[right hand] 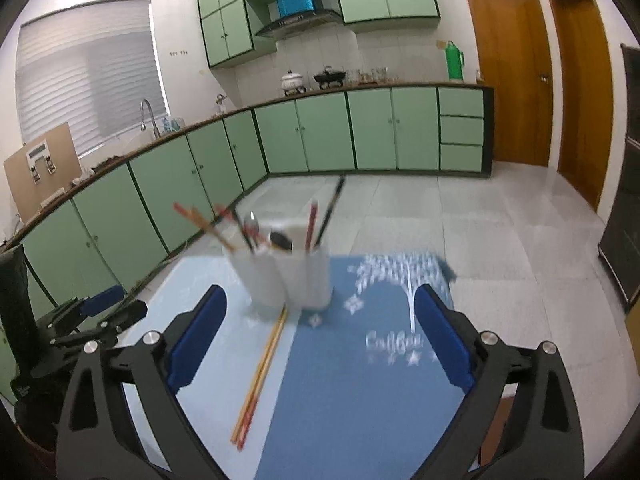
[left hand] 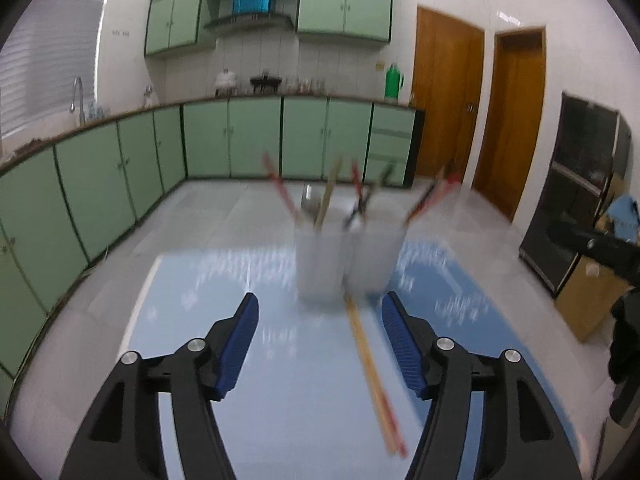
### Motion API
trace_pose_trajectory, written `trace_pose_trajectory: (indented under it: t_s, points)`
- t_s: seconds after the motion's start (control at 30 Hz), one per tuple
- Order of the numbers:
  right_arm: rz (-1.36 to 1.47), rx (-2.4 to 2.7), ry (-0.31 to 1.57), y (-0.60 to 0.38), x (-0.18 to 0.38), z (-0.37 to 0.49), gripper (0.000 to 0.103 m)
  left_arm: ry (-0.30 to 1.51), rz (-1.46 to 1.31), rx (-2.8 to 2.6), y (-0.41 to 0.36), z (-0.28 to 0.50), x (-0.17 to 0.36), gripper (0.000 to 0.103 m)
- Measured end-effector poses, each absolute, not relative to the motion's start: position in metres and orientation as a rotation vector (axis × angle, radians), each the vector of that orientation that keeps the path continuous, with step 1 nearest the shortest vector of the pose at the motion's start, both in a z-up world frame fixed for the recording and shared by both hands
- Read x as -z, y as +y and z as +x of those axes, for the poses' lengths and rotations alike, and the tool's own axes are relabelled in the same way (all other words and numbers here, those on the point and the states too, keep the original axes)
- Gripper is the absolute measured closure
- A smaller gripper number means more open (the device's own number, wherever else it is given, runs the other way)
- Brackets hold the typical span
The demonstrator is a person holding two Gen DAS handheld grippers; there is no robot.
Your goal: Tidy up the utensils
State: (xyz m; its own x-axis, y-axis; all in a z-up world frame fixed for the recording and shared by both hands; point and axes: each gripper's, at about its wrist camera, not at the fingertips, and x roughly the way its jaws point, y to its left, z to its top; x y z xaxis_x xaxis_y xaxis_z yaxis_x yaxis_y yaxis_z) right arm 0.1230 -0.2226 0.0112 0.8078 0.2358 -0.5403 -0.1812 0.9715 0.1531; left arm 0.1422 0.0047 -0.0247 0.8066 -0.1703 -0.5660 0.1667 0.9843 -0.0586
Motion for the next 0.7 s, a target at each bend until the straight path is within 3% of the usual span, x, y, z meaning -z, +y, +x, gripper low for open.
trace_pose_trajectory:
  t_s: [0.23, 0.7]
  points:
    - [0.092, -0.206, 0.691, -0.204, 0.044, 0.101, 0.011, 0.726, 0.026, 0.146, 0.009, 0.121, 0.084, 0.04]
    - [0.09, -0.189, 0.806, -0.177, 0.117, 0.074, 0.011, 0.855, 0.024, 0.118, 0.019, 0.108, 0.138, 0.039]
